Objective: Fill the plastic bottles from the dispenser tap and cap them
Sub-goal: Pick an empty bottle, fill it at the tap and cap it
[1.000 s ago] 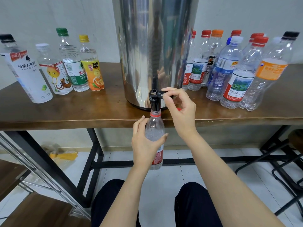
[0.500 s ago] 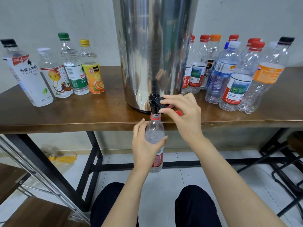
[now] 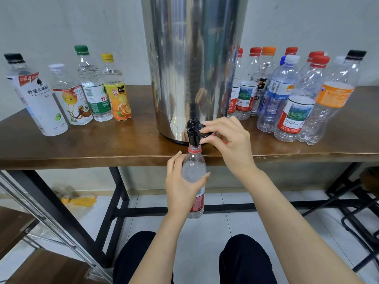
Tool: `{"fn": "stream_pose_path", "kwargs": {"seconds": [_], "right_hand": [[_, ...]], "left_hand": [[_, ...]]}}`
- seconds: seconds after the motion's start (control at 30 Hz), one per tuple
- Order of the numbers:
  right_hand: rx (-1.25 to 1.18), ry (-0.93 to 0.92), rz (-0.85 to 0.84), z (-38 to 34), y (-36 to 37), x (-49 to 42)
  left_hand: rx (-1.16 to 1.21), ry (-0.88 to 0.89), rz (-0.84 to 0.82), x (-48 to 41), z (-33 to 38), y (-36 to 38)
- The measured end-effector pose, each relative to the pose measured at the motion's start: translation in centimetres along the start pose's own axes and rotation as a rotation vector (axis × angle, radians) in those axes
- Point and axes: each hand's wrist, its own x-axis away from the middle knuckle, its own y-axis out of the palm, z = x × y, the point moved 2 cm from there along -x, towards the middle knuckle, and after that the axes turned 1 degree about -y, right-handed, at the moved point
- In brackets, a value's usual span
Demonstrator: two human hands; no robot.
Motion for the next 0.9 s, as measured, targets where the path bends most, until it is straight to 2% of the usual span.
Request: {"fn": "stream_pose_path", "kwargs": {"seconds": [0.77,0.8,0.9], "right_hand": [[0.203,-0.223,-0.100,-1.9,-0.6,-2.6],[0.220,-0.204,-0.113,-2.4,-0.3,-3.6],[0.285,0.030,-0.250,-3.0,1.3,-7.1]], "left_hand": [[0.008,0.001,0.002,0.0,-0.4,0.1],[0.006,-0.002,0.002,0.0,-0.5,0.1],[0.009,-0.023,-0.012,0.0,-0.4,0.1]]}}
